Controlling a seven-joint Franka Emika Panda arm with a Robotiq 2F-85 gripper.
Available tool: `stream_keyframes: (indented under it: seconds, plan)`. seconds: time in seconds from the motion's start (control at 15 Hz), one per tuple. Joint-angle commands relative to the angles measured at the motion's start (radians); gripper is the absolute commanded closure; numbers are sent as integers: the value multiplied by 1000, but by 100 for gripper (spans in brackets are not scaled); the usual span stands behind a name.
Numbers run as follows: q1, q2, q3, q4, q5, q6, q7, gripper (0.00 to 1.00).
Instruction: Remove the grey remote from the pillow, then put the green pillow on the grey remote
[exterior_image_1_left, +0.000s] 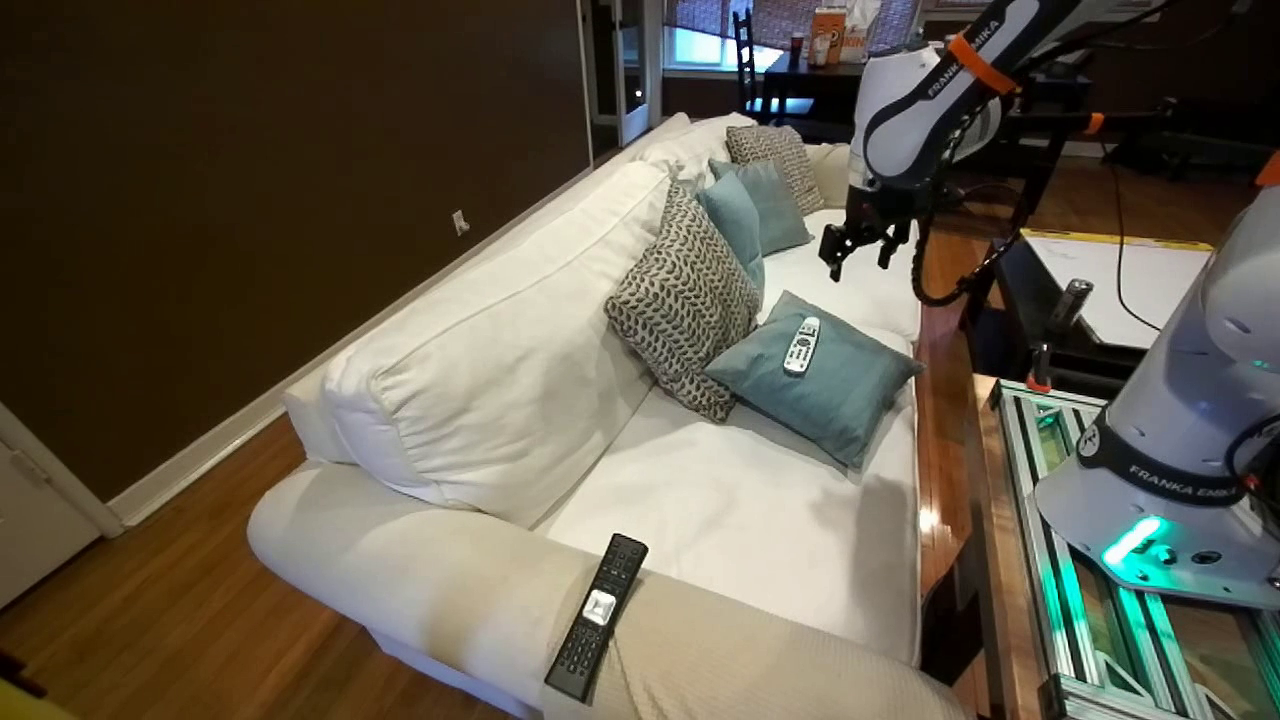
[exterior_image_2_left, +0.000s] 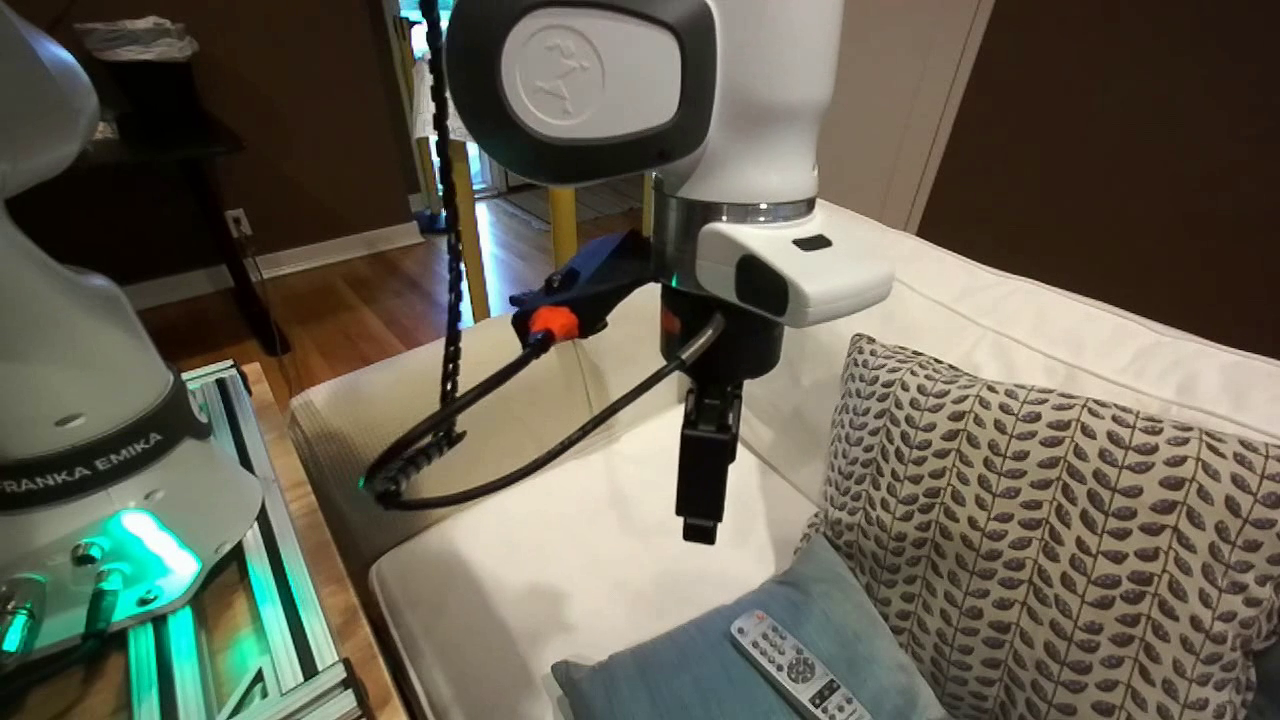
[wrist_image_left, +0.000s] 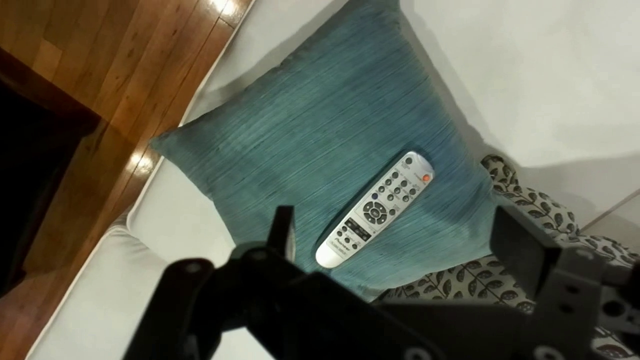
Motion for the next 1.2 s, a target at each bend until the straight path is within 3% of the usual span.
stream_keyframes:
  seconds: [0.0, 0.27, 0.73, 1.13]
  plan:
    - [17, 163, -18, 89, 229, 9, -158, 0]
    - [-6, 316, 3, 190, 375, 30, -262, 0]
    - [0, 555, -21, 363, 346, 70, -201, 0]
    - [-44, 715, 9, 490, 393, 75, -171, 0]
